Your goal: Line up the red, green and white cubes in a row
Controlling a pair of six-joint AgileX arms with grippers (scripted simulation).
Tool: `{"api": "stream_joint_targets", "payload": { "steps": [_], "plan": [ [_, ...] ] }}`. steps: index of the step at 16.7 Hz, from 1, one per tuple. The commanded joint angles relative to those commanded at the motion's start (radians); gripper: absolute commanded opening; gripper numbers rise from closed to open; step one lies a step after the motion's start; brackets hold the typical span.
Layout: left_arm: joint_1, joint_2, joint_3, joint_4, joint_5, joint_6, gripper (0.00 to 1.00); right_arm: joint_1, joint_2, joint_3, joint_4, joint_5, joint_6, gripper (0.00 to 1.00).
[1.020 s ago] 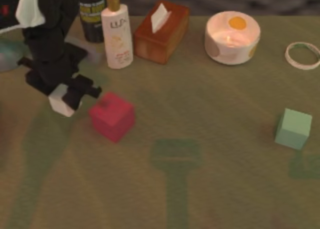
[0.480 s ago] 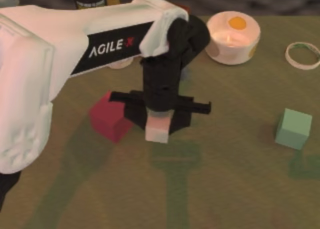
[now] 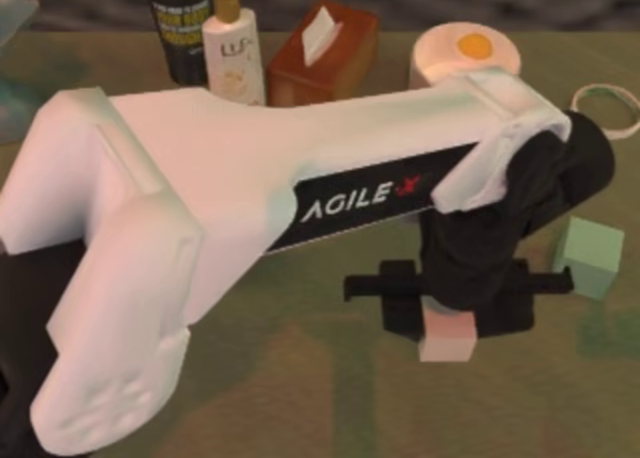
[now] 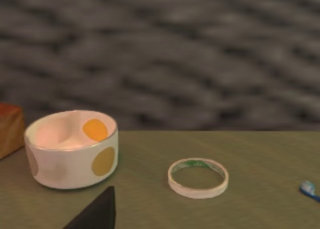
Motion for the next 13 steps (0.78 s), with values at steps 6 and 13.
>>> {"api": "stream_joint_targets", "payload": {
  "steps": [6,13],
  "plan": [
    [-0.010,-0.001,0.001,0.001,0.000,-0.015,0.00,0.000,0.000,0.000,0.000,0.000,0.000,1.00],
    [-0.008,0.048,-0.125,0.184,0.000,-0.013,0.00,0.000,0.000,0.000,0.000,0.000,0.000,1.00]
  ]
}}
